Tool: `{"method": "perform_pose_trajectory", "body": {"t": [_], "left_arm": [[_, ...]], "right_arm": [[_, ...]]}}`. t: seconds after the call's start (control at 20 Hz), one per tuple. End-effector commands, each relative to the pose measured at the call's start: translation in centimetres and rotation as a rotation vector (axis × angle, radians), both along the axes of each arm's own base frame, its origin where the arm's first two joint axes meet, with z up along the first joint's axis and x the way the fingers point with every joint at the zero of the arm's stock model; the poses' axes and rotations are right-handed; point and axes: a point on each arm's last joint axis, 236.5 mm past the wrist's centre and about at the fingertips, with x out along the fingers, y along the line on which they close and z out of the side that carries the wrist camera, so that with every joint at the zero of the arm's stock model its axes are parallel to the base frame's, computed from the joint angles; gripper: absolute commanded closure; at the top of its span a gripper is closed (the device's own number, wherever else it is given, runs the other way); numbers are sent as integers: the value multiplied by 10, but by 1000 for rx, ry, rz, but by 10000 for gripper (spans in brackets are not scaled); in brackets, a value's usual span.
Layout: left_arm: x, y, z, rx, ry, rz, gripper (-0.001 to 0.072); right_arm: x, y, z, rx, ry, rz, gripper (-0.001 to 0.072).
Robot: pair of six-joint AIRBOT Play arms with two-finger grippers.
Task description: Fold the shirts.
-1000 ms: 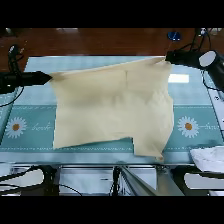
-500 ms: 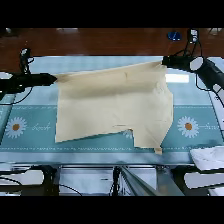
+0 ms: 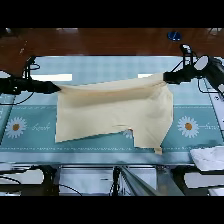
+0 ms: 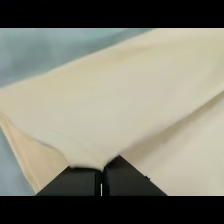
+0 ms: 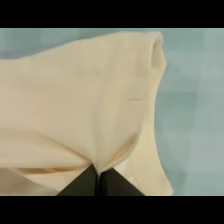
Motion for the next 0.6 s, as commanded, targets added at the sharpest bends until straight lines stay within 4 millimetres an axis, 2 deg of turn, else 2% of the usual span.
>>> {"method": "perform_pose_trajectory", "body": {"t": [0.0, 0.2, 0.4, 0.45, 0.5, 0.55], "left_arm": [[-24, 5, -16, 34, 115, -19, 679], [-26, 4, -32, 5, 181, 11, 678], [-26, 4, -35, 4, 186, 12, 673], [-27, 4, -35, 3, 187, 10, 644], [-28, 2, -32, -3, 192, 0, 523], [-33, 1, -26, -15, 205, -22, 423]], "right_arm": [[-15, -2, -8, -9, 71, 4, 690], [-18, 7, -34, 38, 131, -6, 690], [-18, 14, -53, 76, 165, -19, 689], [-16, 13, -54, 77, 160, -22, 688], [-16, 14, -52, 79, 157, -22, 683], [-17, 13, -46, 76, 156, -17, 598]]}}
